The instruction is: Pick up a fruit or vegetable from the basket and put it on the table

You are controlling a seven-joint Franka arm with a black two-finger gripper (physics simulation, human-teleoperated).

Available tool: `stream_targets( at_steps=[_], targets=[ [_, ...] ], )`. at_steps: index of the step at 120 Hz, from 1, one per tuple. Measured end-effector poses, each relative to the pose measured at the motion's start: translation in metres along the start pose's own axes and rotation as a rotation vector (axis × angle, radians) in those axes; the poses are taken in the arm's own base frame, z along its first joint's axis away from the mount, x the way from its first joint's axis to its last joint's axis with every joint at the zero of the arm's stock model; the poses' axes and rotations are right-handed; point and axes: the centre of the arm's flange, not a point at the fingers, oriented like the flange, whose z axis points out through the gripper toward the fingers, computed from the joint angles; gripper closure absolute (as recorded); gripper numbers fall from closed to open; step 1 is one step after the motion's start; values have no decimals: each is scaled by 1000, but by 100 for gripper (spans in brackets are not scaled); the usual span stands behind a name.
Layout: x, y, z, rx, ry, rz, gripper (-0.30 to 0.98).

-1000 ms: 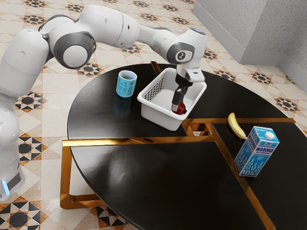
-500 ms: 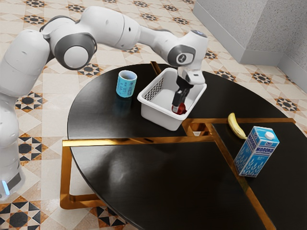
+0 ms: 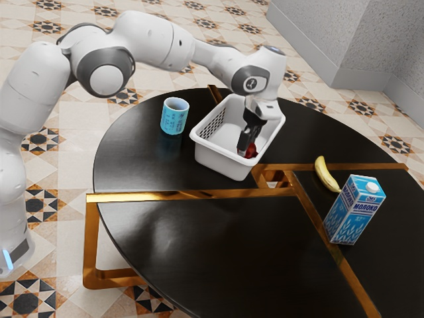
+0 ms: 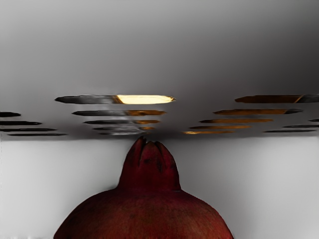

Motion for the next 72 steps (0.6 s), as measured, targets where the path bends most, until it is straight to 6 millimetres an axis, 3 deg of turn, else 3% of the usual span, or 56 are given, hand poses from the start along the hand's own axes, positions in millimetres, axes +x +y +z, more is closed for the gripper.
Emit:
stream_targets(
  at_steps=[20, 42, 49, 61, 72],
  targets=[
    [1, -1, -3, -3, 21, -7, 39],
    [5, 5, -17, 19, 36, 5, 38],
    [15, 17, -35, 37, 50, 32, 37],
    [33, 52, -83, 92, 70, 99, 38],
    [43, 70, -102, 113, 75, 138, 37]
  ],
)
